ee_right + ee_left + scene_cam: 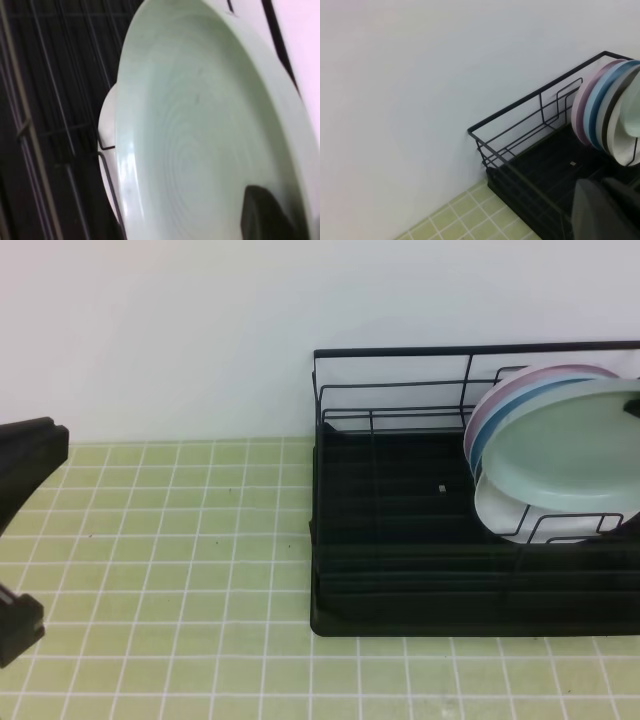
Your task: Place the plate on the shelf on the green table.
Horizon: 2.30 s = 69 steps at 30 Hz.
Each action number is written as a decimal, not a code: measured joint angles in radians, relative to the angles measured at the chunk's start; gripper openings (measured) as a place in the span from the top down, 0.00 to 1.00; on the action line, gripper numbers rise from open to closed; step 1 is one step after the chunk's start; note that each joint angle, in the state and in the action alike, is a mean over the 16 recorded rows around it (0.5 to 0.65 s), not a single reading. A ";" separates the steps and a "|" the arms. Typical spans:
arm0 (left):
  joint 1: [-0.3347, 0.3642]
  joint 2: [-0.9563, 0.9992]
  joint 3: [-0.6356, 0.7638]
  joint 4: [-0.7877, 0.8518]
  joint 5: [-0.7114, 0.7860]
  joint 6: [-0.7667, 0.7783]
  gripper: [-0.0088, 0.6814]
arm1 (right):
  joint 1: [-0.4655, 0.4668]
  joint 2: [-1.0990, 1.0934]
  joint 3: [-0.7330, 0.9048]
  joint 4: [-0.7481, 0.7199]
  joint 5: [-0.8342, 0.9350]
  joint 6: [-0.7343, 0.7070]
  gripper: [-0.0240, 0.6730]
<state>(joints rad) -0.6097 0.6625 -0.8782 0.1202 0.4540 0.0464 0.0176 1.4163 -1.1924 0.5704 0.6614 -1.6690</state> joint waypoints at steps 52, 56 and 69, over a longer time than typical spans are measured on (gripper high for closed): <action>0.000 0.000 0.000 0.004 0.023 -0.002 0.99 | 0.000 0.088 0.000 -0.049 -0.066 0.221 0.34; 0.000 0.000 0.000 0.005 0.023 -0.002 0.99 | 0.000 0.054 0.000 -0.084 -0.065 0.245 0.30; 0.000 -0.001 0.000 0.139 0.025 -0.068 0.99 | 0.000 -0.164 0.002 -0.302 -0.013 0.659 0.65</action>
<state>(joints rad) -0.6097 0.6614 -0.8782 0.2590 0.4787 -0.0212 0.0176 1.2523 -1.1901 0.2686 0.6485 -1.0099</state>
